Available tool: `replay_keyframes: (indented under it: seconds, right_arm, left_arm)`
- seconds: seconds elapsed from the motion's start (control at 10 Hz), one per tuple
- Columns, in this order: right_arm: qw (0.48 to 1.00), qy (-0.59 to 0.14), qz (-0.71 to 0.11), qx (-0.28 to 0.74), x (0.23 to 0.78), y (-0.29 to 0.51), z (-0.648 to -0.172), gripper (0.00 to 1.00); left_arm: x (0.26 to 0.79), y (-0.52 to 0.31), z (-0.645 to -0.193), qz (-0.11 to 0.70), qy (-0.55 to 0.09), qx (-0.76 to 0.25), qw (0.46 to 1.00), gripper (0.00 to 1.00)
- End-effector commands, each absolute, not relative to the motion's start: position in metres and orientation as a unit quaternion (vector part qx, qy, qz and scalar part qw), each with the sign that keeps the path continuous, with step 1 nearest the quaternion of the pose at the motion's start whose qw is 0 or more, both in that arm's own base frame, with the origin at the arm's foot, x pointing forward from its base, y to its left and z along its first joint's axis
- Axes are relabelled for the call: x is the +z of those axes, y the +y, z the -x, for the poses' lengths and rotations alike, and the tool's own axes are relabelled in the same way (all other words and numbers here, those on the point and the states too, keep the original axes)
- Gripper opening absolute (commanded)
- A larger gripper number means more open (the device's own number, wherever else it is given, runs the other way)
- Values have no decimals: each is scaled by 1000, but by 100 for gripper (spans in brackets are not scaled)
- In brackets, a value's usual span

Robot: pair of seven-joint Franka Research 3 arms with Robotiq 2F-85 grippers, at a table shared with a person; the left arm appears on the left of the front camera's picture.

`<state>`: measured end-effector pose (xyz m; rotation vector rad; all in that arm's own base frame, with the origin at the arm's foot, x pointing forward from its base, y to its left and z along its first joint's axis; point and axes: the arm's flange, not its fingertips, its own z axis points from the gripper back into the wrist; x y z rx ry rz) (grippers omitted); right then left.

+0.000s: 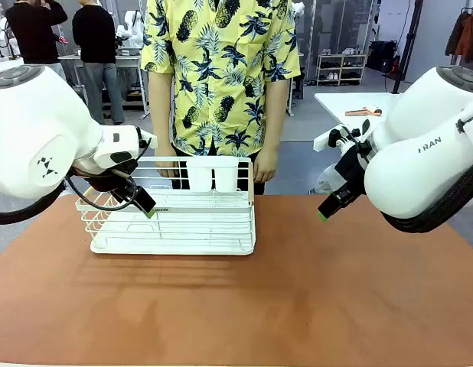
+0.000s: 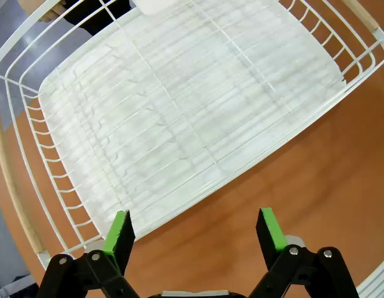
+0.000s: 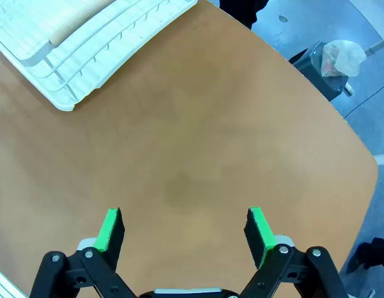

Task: Clean the table.
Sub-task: Pick up the Lint Roller when the human hands it over.

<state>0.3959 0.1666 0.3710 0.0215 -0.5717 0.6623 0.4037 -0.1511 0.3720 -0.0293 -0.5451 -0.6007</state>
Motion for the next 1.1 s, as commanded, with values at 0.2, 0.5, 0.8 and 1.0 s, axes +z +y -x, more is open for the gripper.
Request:
replay_keyframes:
  seconds: [0.2,0.5,0.8,1.0]
  right_arm:
    - [906,-277,-10,321,371,167,-396,100]
    - [906,-277,-10,321,371,167,-396,100]
    - [906,-277,-10,321,371,167,-396,100]
    - [907,-287,-57,301,419,160,-399,100]
  left_arm:
    - [372,-151,-404,14,-265,-292,919,100]
    - [372,-151,-404,14,-265,-292,919,100]
    - [372,-151,-404,14,-265,-292,919,100]
    - [417,-151,-414,55,-245,-287,924,100]
